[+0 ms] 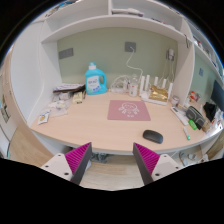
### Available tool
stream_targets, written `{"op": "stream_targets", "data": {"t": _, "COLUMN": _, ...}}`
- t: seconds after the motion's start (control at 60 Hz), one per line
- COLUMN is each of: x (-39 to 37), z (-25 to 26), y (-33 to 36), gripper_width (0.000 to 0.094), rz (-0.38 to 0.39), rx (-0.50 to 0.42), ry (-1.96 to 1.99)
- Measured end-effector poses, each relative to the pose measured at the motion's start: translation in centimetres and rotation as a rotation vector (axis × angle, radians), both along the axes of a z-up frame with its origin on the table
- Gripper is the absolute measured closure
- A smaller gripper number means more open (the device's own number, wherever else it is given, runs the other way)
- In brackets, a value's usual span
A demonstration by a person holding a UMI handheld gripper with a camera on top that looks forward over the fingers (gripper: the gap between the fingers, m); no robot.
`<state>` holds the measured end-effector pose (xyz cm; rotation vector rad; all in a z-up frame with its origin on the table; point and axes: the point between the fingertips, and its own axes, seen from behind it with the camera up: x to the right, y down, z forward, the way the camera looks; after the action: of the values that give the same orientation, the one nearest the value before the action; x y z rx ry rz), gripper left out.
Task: Arrange mouse
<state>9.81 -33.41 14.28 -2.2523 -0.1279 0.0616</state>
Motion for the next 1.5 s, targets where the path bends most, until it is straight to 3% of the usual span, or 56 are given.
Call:
{"op": "stream_targets", "data": {"t": 0.217, "x": 12.7, "z": -7.3, "y": 1.8, "gripper_width": 0.0088, "rz": -0.082, "rx": -0.062, "ry": -0.066}}
{"op": "stream_targets", "data": {"t": 0.383, "x": 19.1, "z": -11.0, "y": 6.6, "gripper_width": 0.0089, "rz": -0.124, "rx": -0.047, "ry": -0.087}}
{"op": "stream_targets", "data": {"t": 0.7, "x": 21.7, "z": -14.9, "y": 13.9, "gripper_width": 0.0089, "rz": -0.041, "rx": -0.037, "ry": -0.093}}
{"op": "stream_targets", "data": {"t": 0.917, "x": 22.6, "z": -15.5, "y": 18.4, "gripper_width": 0.0094, "rz": -0.044, "rx": -0.019, "ry": -0.102}}
{"op": "stream_targets", "data": {"t": 1.017, "x": 21.7, "z": -15.7, "y": 19.8, "gripper_width": 0.0239, "rz": -0.05, "rx": -0.019, "ry": -0.069}}
{"op": "stream_targets", "data": {"t": 1.083, "x": 21.0, "z": -15.8, "y": 20.1, "gripper_width": 0.0431, "rz": -0.038, "rx": -0.02, "ry": -0.056}}
{"op": "stream_targets", "data": {"t": 1.25, "x": 21.1, "z": -15.7, "y": 19.8, "gripper_width": 0.0529, "rz": -0.053, "rx": -0.014, "ry": -0.116}}
{"op": "stream_targets", "data": {"t": 1.367, "x": 21.9, "z": -15.1, "y": 19.3, "gripper_width": 0.0572, "rz": -0.126, "rx": -0.037, "ry": -0.143}}
{"op": "stream_targets", "data": {"t": 1.5, "x": 23.5, "z": -10.5, "y": 19.0, "gripper_width": 0.0585, "rz": -0.236, "rx": 0.009, "ry": -0.142}}
